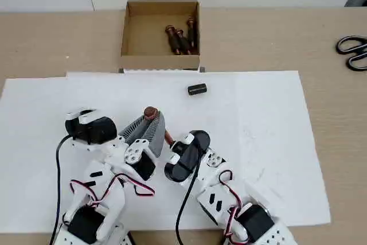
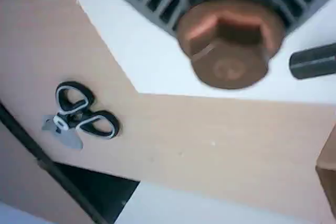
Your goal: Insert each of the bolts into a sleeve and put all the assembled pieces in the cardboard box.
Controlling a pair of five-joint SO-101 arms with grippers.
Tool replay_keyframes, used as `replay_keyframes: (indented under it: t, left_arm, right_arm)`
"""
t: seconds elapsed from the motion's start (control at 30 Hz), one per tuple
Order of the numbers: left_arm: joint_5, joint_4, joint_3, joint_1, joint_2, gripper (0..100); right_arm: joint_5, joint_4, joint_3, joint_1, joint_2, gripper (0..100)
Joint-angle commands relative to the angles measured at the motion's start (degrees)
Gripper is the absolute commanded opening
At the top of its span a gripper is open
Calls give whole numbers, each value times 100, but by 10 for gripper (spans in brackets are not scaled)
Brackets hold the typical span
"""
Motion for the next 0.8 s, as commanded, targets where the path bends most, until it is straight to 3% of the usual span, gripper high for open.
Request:
replay_keyframes:
  t: [0.0, 0.3, 0.47, 0.77]
  left_arm:
    - [18, 0, 48, 18, -62, 5]
    - [378, 0, 154, 79, -62, 5]
    - [378, -9, 154, 475, -62, 5]
    - [369, 299, 163, 545, -53, 5]
  right_arm:
    - [70, -189, -62, 4, -48, 2]
    - [70, -189, -62, 4, -48, 2]
    - [70, -189, -62, 4, -48, 2]
    - [70, -189, -246, 4, -48, 2]
